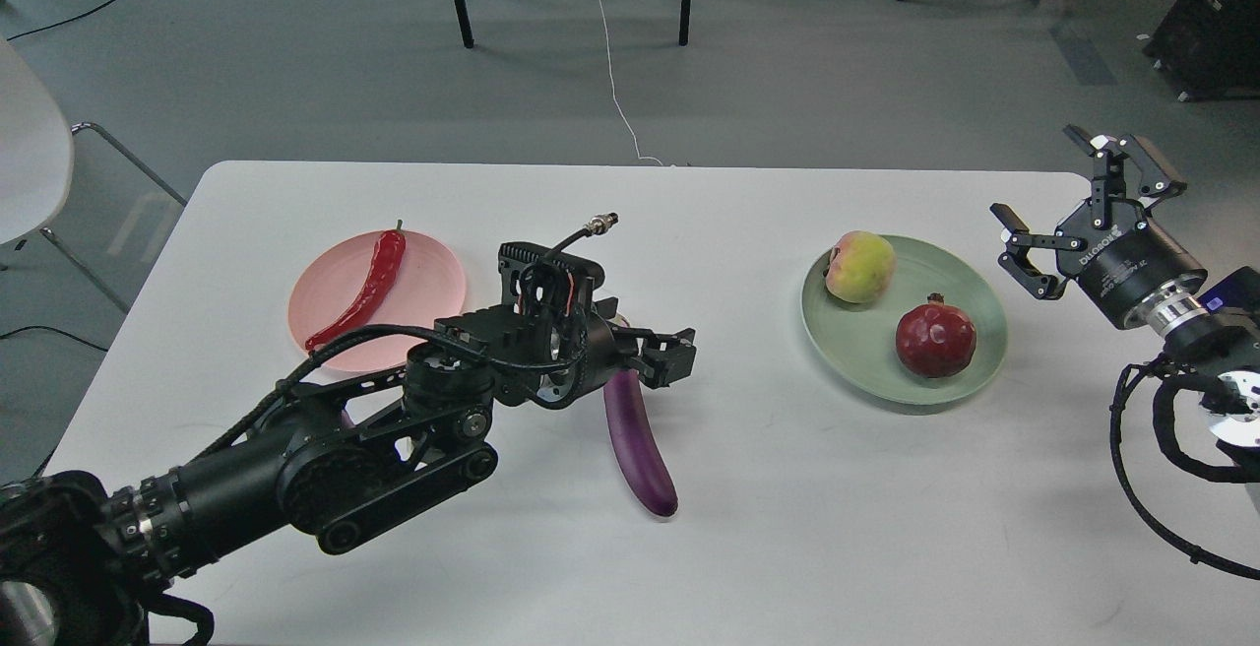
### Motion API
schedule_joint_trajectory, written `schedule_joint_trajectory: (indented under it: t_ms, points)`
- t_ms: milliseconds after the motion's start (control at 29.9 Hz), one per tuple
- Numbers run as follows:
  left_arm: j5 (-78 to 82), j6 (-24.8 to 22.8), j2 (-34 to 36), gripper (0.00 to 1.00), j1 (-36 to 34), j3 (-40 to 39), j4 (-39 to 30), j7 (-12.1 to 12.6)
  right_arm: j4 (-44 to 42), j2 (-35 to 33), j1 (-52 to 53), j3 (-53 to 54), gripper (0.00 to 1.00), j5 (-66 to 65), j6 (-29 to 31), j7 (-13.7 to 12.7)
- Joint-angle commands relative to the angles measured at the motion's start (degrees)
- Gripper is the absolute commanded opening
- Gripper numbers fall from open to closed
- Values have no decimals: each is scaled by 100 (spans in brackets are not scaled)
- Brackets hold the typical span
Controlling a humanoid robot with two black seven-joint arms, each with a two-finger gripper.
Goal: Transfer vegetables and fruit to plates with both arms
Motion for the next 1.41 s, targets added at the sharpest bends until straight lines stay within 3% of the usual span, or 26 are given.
schedule_joint_trajectory:
  t_ms: [0,535,703,770,837,904,937,1171,1372]
  points:
    - [0,9,35,98,144,21,37,1,-4,-42,-9,5,99,0,0,0]
    - [106,-53,-9,98,346,56,370,1,5,-121,-97,57,99,9,0,0]
    - [97,-228,-27,93,390,38,397,-8,-4,-165,-114,57,99,0,0,0]
    - [97,-343,-36,83,390,30,397,-43,-4,-174,-114,57,99,9,0,0]
    - [106,-404,-36,60,390,30,397,-43,-4,-174,-114,57,99,9,0,0]
    - [106,-422,-36,27,399,38,397,-17,-4,-174,-123,57,99,0,0,0]
    - [115,-422,-36,21,390,38,397,1,-4,-183,-140,57,99,0,0,0]
    - [238,-431,148,11,215,21,397,-8,-22,-183,-149,57,99,0,0,0]
    - [159,-737,1078,11,-224,-14,99,-148,-57,-174,-149,66,99,0,0,0]
